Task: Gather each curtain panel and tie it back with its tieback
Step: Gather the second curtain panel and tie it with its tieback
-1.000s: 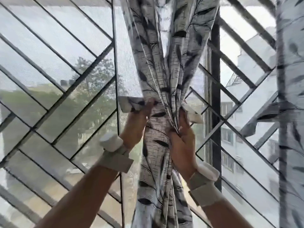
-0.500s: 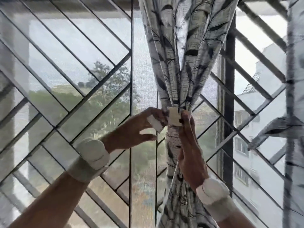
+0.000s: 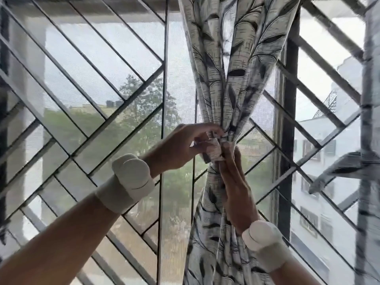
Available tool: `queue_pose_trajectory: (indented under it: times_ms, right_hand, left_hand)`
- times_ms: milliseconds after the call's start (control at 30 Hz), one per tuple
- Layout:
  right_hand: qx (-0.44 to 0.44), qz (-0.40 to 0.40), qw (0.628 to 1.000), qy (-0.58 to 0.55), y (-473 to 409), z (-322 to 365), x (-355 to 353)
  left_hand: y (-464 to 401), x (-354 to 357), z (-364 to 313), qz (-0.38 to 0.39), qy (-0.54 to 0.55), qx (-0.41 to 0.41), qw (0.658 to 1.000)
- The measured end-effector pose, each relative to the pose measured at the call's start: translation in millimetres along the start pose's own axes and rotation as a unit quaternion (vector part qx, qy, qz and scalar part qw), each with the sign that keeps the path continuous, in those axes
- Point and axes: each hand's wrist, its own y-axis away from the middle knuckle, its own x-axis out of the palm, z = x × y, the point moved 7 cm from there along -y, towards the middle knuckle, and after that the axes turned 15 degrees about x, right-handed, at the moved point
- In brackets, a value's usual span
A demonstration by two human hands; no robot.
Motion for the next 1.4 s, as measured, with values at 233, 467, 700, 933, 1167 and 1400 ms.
queue_pose_trajectory:
  times_ms: [233,467,700,933,1167,1400]
  right_hand:
    - [0.012,0.007,1.0,-0.012,0.4,2.7,-3.9]
    - [0.0,0.004,1.0,-0.017,1.9,0.9,-3.1]
    - [0.004,0.0,1.0,0.001,3.5,-0.7,-3.1]
    - [0.036,0.045,0.998,-0.016,10.1,-6.4,7.5]
    - [0.194,-0.137,0.944,-0.231,9.8,-5.3,-62.3]
    - [0.363,0.108,0.872,-0.308,-53.5,7.5,-33.9]
  left_hand:
    - [-7.5,5.9,-1.2,0.037,-0.044,-0.081,0.995]
    - [-19.7,3.8,0.1,0.105,-0.078,-0.091,0.987]
    - [-20.1,11.3,6.6,0.114,-0.053,-0.1,0.987]
    - [-3.8,29.7,16.4,0.077,-0.035,-0.085,0.993]
    - [24.4,-1.6,11.2,-0.121,-0.08,-0.002,0.989]
    - [29.8,-4.7,5.1,-0.258,0.177,-0.03,0.949]
